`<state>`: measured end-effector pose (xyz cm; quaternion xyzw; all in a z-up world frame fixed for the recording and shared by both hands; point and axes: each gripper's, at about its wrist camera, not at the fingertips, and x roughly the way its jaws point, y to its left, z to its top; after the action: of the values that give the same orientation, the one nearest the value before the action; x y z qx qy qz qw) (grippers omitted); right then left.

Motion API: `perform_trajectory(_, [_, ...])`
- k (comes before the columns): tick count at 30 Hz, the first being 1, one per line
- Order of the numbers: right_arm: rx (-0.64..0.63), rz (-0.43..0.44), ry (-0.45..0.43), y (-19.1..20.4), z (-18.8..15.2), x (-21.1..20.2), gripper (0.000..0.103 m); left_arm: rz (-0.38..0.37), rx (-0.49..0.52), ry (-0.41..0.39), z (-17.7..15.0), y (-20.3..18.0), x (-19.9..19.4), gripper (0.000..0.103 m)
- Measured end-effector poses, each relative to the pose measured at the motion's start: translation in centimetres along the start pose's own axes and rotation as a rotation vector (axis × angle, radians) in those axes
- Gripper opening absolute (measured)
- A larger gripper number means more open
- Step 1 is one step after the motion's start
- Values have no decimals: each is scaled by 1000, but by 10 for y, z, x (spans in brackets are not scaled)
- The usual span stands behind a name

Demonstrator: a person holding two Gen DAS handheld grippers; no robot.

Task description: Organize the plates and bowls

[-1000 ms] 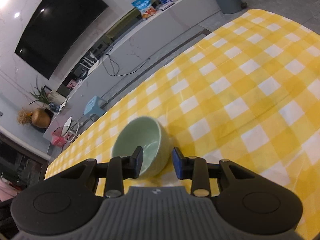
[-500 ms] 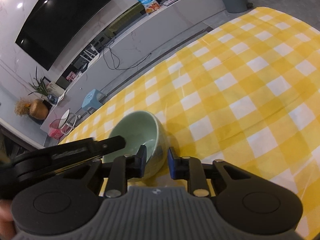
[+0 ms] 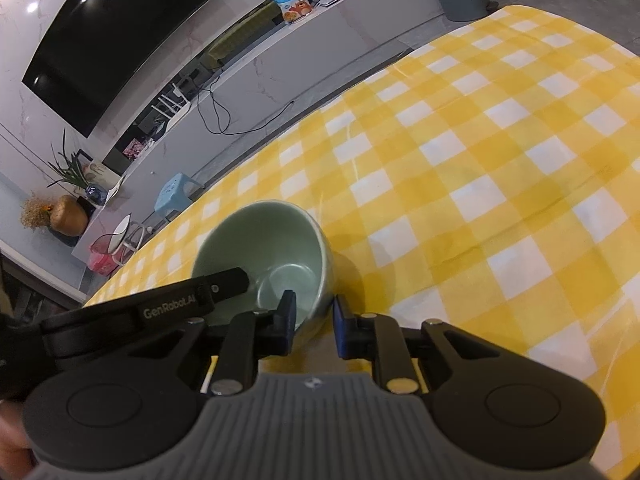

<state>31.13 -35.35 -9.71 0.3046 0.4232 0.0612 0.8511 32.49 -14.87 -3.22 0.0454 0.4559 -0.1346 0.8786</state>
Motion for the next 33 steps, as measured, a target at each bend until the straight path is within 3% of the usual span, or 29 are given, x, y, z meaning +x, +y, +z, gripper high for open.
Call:
perform_trajectory(11, [13, -45, 65, 3, -8, -11, 12, -1, -7, 3, -10, -7, -24, 8])
perform_trajectory(18, [-39, -45, 118, 10, -22, -33, 11, -8, -76, 83, -27, -4, -46, 9])
perform_trajectory(25, [-54, -49, 182, 4, -33, -35, 11, -20, -139, 151, -46, 0, -43, 9])
perform_trajectory(33, [-83, -33, 175, 5, -33, -32, 12, -27, -155, 165, -54, 7, -40, 10])
